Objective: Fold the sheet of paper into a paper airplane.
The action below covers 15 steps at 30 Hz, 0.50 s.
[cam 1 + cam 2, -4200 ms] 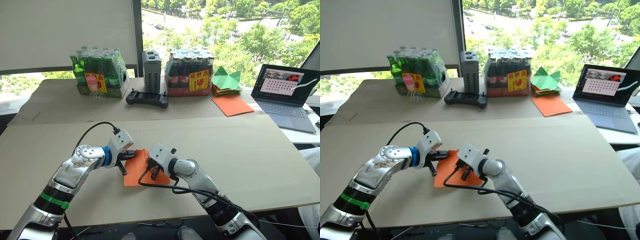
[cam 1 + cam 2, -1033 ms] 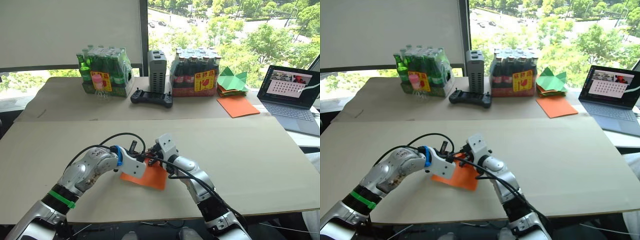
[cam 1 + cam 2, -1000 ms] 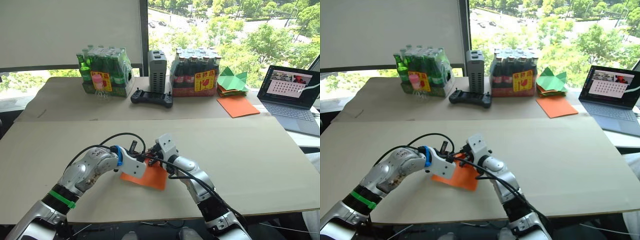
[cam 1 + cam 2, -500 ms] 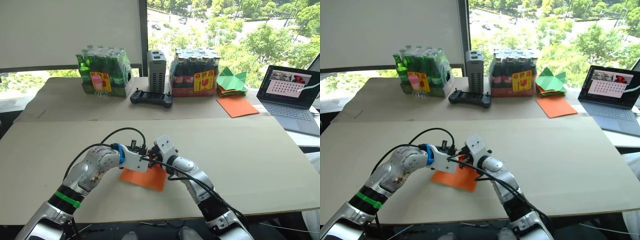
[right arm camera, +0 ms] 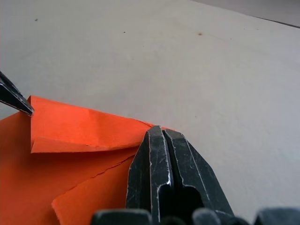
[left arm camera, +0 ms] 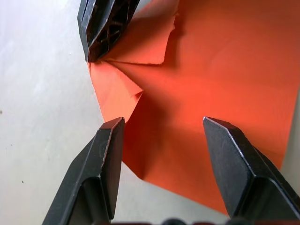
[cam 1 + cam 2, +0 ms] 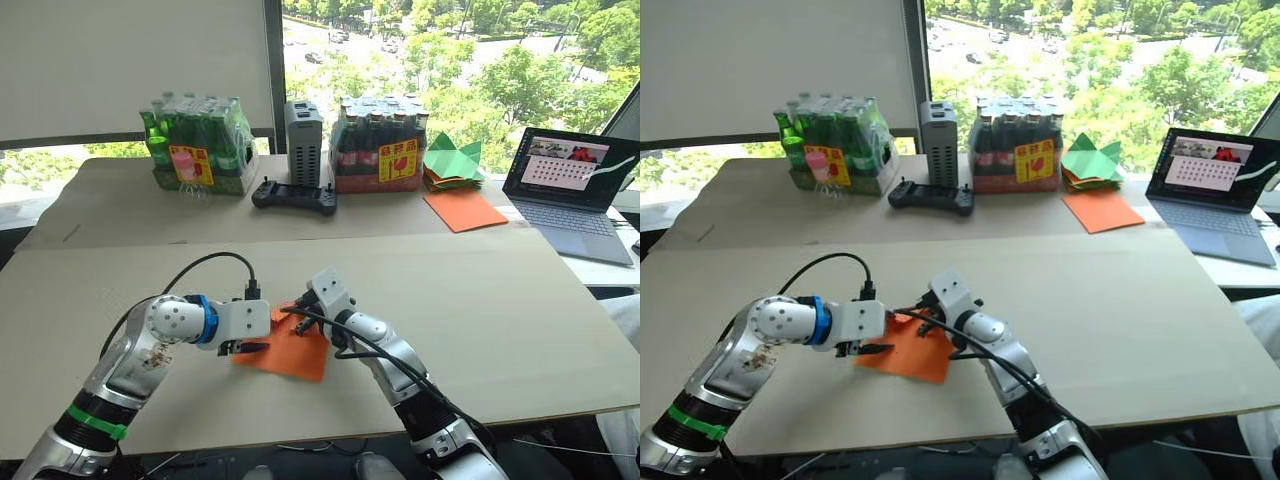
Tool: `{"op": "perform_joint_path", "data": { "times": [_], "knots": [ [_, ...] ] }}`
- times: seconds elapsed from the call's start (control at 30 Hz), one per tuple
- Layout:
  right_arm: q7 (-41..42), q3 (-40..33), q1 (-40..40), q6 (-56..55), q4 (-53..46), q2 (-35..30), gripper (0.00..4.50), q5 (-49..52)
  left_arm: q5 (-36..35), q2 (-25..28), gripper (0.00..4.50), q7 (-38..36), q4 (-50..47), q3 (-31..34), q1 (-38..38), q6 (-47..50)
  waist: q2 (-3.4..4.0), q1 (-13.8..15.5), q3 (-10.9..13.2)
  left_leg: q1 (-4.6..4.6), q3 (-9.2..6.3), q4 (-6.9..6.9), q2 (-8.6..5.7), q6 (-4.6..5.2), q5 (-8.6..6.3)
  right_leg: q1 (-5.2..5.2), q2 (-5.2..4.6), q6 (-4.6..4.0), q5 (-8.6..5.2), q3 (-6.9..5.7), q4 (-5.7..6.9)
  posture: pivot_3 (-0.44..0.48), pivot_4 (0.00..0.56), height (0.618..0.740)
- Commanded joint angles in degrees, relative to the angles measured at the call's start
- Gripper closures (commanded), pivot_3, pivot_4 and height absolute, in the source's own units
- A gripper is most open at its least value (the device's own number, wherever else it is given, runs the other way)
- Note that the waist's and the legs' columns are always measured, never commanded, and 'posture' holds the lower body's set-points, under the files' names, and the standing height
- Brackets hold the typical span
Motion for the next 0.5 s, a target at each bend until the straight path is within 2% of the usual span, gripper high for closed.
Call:
{"op": "perform_joint_path", "data": {
  "times": [0.03,0.23,0.37,0.5],
  "knots": [
    [-0.07,0.32,0.73,1.2,0.54,-0.49,4.5,-0.57,-5.2,1.33,1.68,-0.84,-0.25,3.67,0.73,2.71,0.0,0.01,0.0,0.0,0.0,0.0,0.0,0.0,0.0,0.0,0.0,0.0,0.0,0.0,0.0,0.0,0.15,0.74],
    [0.18,0.5,0.78,1.44,0.29,-0.86,4.5,-0.55,-16.86,0.9,1.68,-1.94,3.35,10.63,-1.94,12.82,0.0,0.0,0.0,0.0,0.0,0.0,0.0,0.0,0.0,0.0,0.0,0.0,0.0,0.0,0.0,0.0,0.15,0.74],
    [0.33,0.57,0.74,1.57,0.18,-0.99,4.5,-0.57,-27.51,-1.64,1.68,-1.24,5.92,16.37,-5.27,24.5,-0.01,-0.01,0.0,-0.01,0.0,0.0,0.0,0.0,0.0,0.0,0.0,0.0,0.0,-0.01,0.0,0.0,0.15,0.74],
    [0.33,0.68,0.8,1.58,0.08,-1.08,4.5,-0.63,-34.25,-4.22,1.68,1.72,7.22,19.58,-6.94,32.73,-0.01,-0.02,0.0,0.0,-0.01,0.0,-0.01,0.0,0.0,0.01,-0.01,0.0,0.0,-0.01,0.0,0.0,0.15,0.74]
  ]
}}
